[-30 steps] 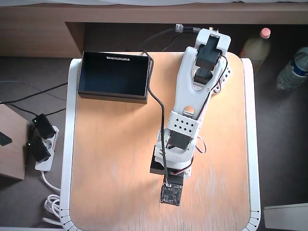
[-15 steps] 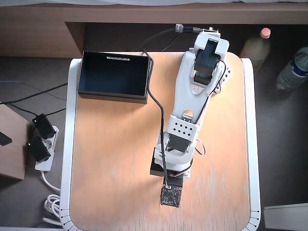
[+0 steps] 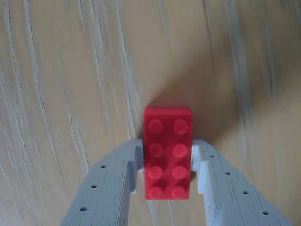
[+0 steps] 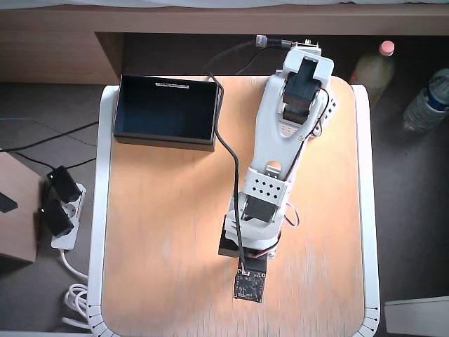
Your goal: Grasp a lego block and put it in the bin.
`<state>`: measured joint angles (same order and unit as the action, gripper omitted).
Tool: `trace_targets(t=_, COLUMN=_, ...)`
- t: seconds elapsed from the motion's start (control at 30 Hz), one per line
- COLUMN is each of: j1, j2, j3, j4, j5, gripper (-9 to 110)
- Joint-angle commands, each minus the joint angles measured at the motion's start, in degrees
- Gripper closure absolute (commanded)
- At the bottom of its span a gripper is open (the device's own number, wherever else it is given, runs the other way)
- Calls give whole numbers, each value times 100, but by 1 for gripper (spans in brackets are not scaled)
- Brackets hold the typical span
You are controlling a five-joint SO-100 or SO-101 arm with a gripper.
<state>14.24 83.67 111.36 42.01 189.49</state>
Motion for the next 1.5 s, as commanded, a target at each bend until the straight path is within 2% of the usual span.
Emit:
trace_targets(t=0.0, j1=62, j2=132, j3=-712, j4=-97, j5=-70, gripper=101)
trace_targets(t=0.3, j1=422, j2=1002, j3=-703, j4=316, j5=-167, gripper=101)
trace_targets(t=0.7, j1=1354, j2=2971, j3=-703, j4=1960, j5=-9, gripper=101)
trace_targets(t=1.23, j1=4333, j2=4430, j3=-712, j4=2909, j5=791, gripper=101)
trace_targets(t=1.47, j1=5528, j2=4711, j3=-694, j4=3384, j5=773, gripper=101)
